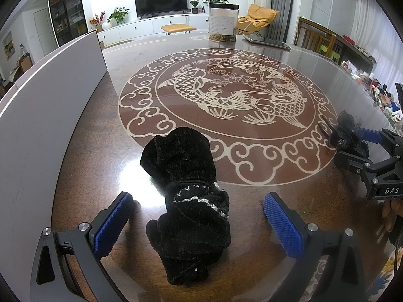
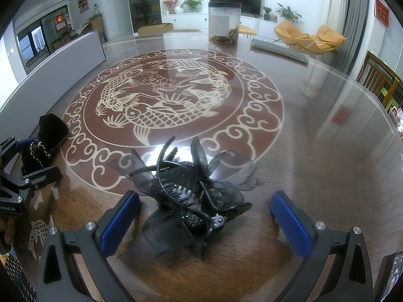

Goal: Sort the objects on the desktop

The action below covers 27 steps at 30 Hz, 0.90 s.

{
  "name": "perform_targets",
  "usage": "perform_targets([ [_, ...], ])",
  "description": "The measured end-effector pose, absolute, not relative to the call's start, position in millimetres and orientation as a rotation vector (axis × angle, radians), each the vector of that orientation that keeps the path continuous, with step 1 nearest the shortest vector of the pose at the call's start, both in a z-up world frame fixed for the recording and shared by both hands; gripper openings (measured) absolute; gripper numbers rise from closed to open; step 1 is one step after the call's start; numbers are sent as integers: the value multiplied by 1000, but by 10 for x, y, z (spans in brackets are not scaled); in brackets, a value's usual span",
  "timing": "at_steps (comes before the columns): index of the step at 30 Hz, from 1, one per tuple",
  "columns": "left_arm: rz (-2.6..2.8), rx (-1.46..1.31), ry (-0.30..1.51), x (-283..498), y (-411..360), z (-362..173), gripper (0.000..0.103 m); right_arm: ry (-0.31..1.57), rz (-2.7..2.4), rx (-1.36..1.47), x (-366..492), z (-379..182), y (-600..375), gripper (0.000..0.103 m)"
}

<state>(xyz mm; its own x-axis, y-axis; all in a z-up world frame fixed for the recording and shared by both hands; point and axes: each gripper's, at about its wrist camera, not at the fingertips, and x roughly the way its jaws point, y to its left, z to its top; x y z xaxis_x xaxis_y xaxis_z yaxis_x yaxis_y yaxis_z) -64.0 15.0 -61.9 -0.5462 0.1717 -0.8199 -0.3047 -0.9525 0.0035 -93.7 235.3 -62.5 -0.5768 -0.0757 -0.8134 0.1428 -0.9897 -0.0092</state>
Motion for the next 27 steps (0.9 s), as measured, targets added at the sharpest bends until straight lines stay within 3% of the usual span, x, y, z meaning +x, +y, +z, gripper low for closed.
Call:
perform_targets([
  [16, 2394, -1507, 219, -722, 1, -525, 103, 166, -2560, 1463, -1083, -613, 2326, 103],
  [17, 2385, -1488, 262, -756, 74, -509, 92, 160, -2487, 1515, -1132, -567, 2365, 103],
  [18, 2374, -1480, 329, -782, 135, -520, 62, 147, -2443, 1536, -1154, -513, 2402, 103],
  [20, 2349, -1447, 365, -818, 212, -478, 36, 147, -2374, 1575, -1200, -367, 2491, 103],
  [23, 2344, -1463, 393, -856, 250, -475, 35, 120, -2308, 1671, -1300, -191, 2613, 103],
  [27, 2330, -1483, 289, -833, 200, -473, 35, 84, -2240, 1696, -1371, -153, 2500, 103],
])
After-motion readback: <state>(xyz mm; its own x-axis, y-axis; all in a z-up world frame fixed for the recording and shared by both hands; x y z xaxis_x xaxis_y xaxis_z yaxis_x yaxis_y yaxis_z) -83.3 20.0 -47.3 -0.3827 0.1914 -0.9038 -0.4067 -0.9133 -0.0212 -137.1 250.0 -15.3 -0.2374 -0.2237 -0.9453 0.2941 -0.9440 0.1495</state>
